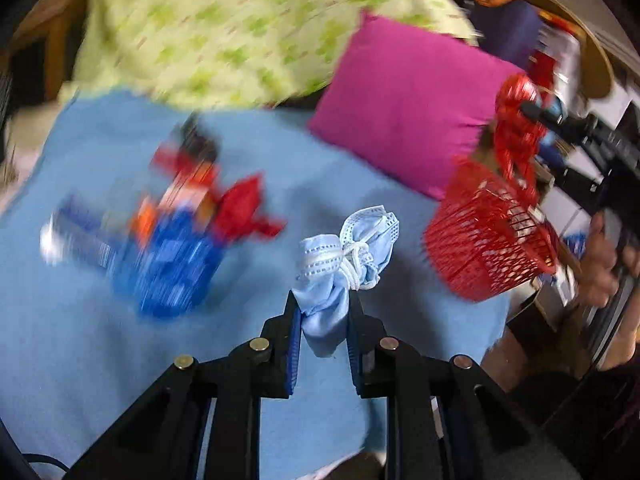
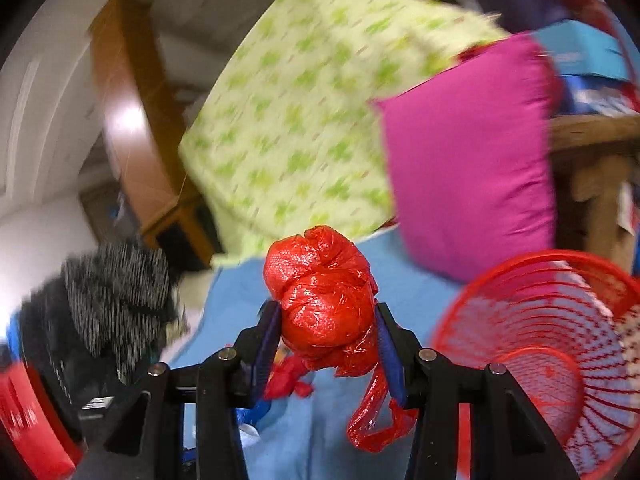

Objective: Collect trash
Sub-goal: 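Carry both items over the red basket and open both tools to drop them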

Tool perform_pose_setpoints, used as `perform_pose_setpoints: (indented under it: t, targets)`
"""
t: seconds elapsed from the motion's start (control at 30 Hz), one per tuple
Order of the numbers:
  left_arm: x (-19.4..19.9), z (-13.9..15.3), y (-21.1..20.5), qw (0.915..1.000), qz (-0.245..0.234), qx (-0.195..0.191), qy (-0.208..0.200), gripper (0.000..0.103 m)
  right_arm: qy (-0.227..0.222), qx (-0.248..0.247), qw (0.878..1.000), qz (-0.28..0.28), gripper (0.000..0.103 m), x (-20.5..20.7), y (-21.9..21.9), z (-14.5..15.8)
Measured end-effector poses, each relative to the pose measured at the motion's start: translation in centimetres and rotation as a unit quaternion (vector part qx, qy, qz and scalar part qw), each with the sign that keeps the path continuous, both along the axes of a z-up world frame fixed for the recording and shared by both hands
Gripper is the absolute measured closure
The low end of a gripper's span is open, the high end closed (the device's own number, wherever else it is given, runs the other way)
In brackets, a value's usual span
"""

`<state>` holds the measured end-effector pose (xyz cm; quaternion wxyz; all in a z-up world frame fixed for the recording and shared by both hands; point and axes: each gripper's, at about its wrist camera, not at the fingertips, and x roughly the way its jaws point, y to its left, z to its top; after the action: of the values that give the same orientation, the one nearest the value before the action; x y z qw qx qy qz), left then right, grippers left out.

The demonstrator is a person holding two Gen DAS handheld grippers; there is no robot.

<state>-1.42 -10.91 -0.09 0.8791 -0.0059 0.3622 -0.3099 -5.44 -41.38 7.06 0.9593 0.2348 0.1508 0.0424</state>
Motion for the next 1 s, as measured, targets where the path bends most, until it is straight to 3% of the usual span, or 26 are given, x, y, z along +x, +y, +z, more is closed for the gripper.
perform_pose_setpoints:
  t: [0.13,0.23,0.3,0.47,0.5,0.53,0.6,0.63,0.8,1.0]
  targets:
    - [-0.3,5.9,-6.6,0.9969,-0.065,-0.007,-0.044,0.081,-0.006,0.049,0.997,-0.055,0.053,-3.1,-5.4,-0.6]
    - [0.2,7.7,-11.8,0.9935,-0.102,0.005,-0.051,0.081,0.007,0.09,0.992,-0.091,0.052,-4.5,-8.7,-1.7]
    - [0.4,8.1,-14.4,0.9912,-0.122,0.008,-0.052,0.081,0.013,0.109,0.988,-0.109,0.052,-5.2,-10.2,-2.3]
    - [1.4,7.3,-21.0,0.9871,-0.159,0.018,-0.011,0.079,0.016,0.145,0.981,-0.13,0.05,-6.7,-13.2,-3.5]
    - [1.4,7.1,-21.8,0.9866,-0.162,0.02,-0.009,0.078,0.017,0.151,0.98,-0.132,0.048,-6.8,-13.5,-3.7]
    - [1.7,6.6,-22.9,0.9863,-0.162,0.03,-0.006,0.07,0.015,0.156,0.978,-0.138,0.039,-6.9,-13.9,-3.8]
    - [1.8,5.9,-23.4,0.9869,-0.157,0.037,0.001,0.054,0.011,0.168,0.975,-0.147,0.027,-7.2,-14.2,-4.1]
    - [1.9,5.8,-23.3,0.9879,-0.152,0.034,0.002,0.048,0.007,0.17,0.973,-0.153,0.027,-7.4,-14.4,-4.1]
    - [1.8,6.3,-20.4,0.9915,-0.128,0.02,-0.012,0.046,-0.013,0.145,0.979,-0.146,0.027,-7.2,-13.0,-3.6]
    - [0.9,5.7,-11.0,0.9976,-0.049,0.02,-0.045,0.041,-0.059,0.065,0.987,-0.133,0.027,-6.8,-8.2,-0.9]
